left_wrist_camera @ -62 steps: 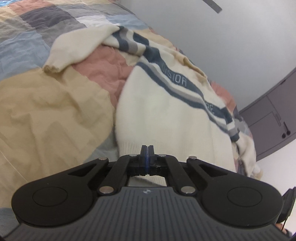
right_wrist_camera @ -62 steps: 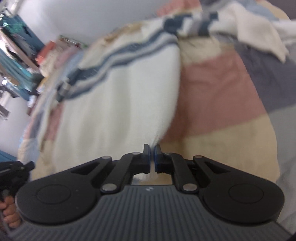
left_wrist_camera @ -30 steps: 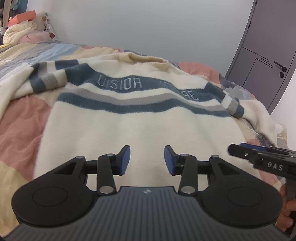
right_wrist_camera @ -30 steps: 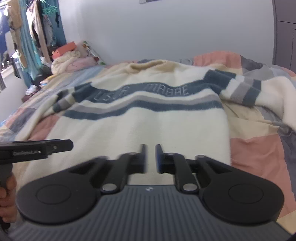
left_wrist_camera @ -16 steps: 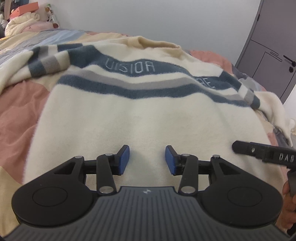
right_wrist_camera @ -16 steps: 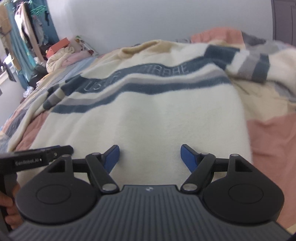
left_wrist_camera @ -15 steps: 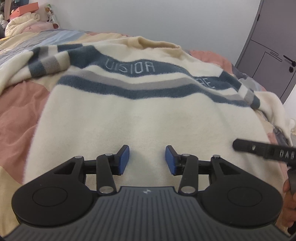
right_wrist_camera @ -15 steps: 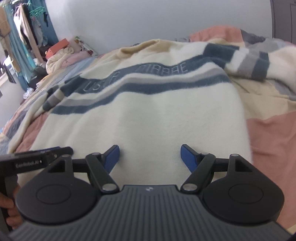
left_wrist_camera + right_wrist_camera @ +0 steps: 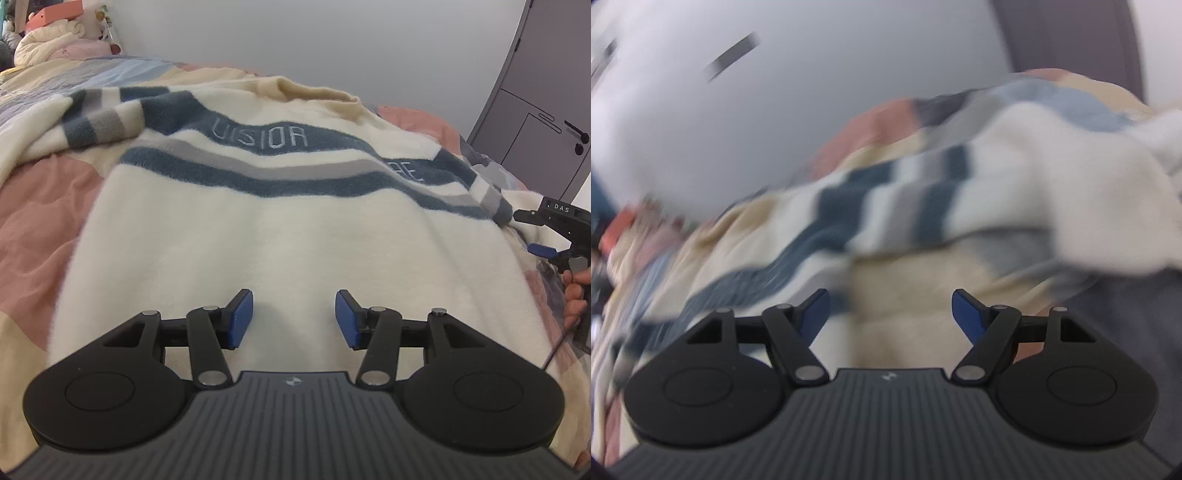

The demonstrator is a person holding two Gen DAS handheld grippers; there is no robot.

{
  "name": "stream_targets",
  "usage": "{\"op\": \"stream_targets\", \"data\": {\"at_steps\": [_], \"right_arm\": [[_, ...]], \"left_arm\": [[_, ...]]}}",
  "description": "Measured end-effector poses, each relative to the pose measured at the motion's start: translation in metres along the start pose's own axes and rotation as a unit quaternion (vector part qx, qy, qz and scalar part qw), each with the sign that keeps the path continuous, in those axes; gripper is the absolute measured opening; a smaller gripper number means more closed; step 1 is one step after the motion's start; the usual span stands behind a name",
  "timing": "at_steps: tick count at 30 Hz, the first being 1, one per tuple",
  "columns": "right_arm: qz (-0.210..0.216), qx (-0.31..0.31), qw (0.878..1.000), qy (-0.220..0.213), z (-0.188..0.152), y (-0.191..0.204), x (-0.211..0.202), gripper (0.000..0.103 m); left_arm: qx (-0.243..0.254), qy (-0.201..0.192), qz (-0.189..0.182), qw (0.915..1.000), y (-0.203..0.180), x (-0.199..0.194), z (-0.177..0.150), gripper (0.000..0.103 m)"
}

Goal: Fold large clothes
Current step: 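Grasp the blanket corner with the right gripper and lift it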

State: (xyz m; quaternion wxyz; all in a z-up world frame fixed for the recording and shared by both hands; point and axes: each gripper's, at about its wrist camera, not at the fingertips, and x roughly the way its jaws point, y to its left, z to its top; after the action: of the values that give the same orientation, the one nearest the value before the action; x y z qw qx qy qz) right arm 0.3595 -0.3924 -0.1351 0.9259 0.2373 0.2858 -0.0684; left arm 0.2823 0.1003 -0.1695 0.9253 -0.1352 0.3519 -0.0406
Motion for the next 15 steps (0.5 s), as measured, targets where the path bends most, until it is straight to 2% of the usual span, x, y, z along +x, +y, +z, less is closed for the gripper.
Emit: {"op": "stream_targets", "data": {"at_steps": [4, 9, 11, 15], "right_arm": [[-0.011, 0.055, 0.998, -0.007, 0.009, -0.039, 0.018, 0.076], [-0.022, 0.112, 0.993, -0.041, 0.017, -0.074, 0.028, 0.074], [-0.031, 0.170, 0.981, -0.083, 0.021, -0.102, 0.025, 0.074], [-0.061, 0.220, 0.958, -0.175, 0.029, -0.138, 0.003, 0.076]], "left_arm": [[-0.023, -0.013, -0.009, 0.9996, 0.005, -0.001, 0.000, 0.055], [-0.051, -0.018, -0.016, 0.9984, 0.013, 0.001, 0.001, 0.055], [-0.051, -0.021, -0.015, 0.9984, 0.013, 0.002, 0.001, 0.055], [-0.042, -0.025, -0.010, 0.9988, 0.010, 0.003, 0.000, 0.055]]}}
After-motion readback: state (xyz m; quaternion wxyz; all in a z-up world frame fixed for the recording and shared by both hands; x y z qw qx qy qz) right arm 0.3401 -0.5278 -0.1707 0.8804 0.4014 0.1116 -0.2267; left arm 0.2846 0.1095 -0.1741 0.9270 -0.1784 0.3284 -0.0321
